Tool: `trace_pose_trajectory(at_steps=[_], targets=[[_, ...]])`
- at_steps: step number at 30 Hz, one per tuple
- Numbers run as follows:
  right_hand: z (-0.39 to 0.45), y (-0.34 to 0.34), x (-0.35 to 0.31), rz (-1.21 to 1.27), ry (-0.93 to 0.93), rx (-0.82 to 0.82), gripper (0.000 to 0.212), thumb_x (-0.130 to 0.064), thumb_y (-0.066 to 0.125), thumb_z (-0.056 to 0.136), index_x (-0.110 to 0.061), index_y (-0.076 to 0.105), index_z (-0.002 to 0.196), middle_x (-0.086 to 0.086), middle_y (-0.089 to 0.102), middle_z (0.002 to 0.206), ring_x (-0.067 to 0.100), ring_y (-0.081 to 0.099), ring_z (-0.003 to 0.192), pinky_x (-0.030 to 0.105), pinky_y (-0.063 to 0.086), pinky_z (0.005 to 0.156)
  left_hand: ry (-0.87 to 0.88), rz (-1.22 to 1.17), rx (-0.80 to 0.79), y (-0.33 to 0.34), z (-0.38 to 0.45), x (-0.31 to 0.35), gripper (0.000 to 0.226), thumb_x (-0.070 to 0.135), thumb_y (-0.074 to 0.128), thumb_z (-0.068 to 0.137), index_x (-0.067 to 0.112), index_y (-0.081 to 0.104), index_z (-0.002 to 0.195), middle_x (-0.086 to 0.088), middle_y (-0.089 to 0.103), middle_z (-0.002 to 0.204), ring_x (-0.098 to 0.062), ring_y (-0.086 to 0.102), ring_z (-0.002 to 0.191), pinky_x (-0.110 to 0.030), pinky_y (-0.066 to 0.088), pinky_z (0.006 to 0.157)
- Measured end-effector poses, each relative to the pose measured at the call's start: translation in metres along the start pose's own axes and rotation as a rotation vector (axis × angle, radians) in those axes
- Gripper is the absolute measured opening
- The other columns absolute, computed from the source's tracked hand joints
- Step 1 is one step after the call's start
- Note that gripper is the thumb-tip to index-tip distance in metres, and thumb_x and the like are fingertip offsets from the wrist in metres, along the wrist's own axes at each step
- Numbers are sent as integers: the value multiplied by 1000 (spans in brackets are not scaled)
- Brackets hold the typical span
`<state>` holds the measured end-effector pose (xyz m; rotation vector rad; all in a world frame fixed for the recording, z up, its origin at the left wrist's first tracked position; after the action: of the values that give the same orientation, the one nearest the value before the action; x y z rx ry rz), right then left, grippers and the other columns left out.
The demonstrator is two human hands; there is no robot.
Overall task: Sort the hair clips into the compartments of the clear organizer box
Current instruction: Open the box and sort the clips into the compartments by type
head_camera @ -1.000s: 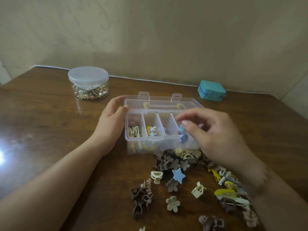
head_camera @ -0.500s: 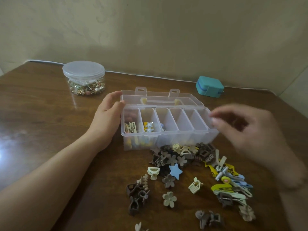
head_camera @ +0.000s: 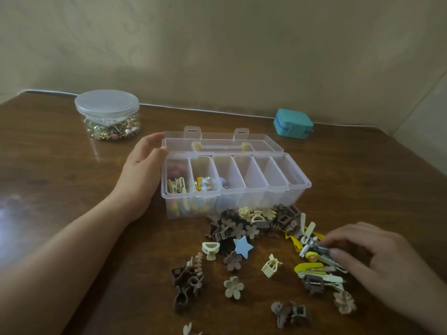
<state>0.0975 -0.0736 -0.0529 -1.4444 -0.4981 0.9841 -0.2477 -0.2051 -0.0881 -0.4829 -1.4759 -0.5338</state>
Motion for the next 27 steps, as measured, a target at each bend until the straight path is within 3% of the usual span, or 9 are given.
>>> trace_pose_trajectory(at_steps=[2,4,5,8,11,14,19,22,27], targets=[[3,-10,1,92,8,53,28,-27,77,77,-51,68,89,-30,67,96,-4,63,88,10,47,71,-4,-8,-1,0,0,0,37,17,46,103,28,52,137,3,68,114,-5,74,82,-29,56,74],[11,-20,-8,329,30,92,19,-55,69,76,-51,68,95,-18,71,92,3,68,76,14,52,65,-6,-6,0,0,0,-1,37,17,46,103,27,51,137,3,68,114,-5,74,82,-30,56,74],[19,-25,-15,482,34,122,19,-53,67,78,-48,69,96,-9,72,90,8,68,69,16,54,63,-4,-7,0,0,0,0,37,17,46,103,27,51,138,2,68,114,-6,74,82,-31,56,75],[52,-30,-46,680,-45,153,33,-5,62,87,-34,71,99,6,69,84,15,67,59,21,56,58,-11,-12,-5,0,2,0,39,18,46,103,28,50,140,1,67,120,-8,74,86,-31,56,76],[90,-21,-86,640,-76,123,27,-3,60,90,-24,66,105,6,66,72,11,65,53,21,53,51,-22,-8,-11,-1,2,-1,38,19,46,103,29,50,140,0,67,120,-11,74,90,-35,58,80],[120,-5,-109,506,-70,142,19,-13,65,90,-25,66,104,-3,67,80,1,60,50,14,50,52,-30,-5,-14,-1,2,-2,37,18,46,103,28,51,138,-2,70,117,-16,74,93,-39,59,83],[128,-11,-115,319,-101,249,14,-25,66,88,-29,71,101,-20,66,88,-8,60,83,3,45,69,-15,6,-16,-2,2,-2,36,18,47,103,27,52,137,-4,68,121,-18,73,97,-39,60,86],[112,-33,-95,320,-102,303,14,-21,68,87,-31,71,97,-19,68,92,-6,62,89,8,52,72,-24,-20,-25,0,0,-1,35,16,45,103,27,51,135,-2,71,111,-15,75,86,-31,60,74],[57,-45,-38,234,-59,217,25,-19,74,80,-40,71,92,-13,72,83,9,65,70,20,51,59,-11,-8,-15,0,1,-1,36,17,46,103,26,51,137,-1,71,110,-12,75,84,-29,58,73]])
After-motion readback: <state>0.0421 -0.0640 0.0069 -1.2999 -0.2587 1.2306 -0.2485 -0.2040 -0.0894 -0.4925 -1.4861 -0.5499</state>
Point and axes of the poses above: each hand's wrist, its own z-axis towards the middle knuckle, its own y-axis out of the palm, x = y × z, the point moved 7 cm from there along z, towards the middle knuckle
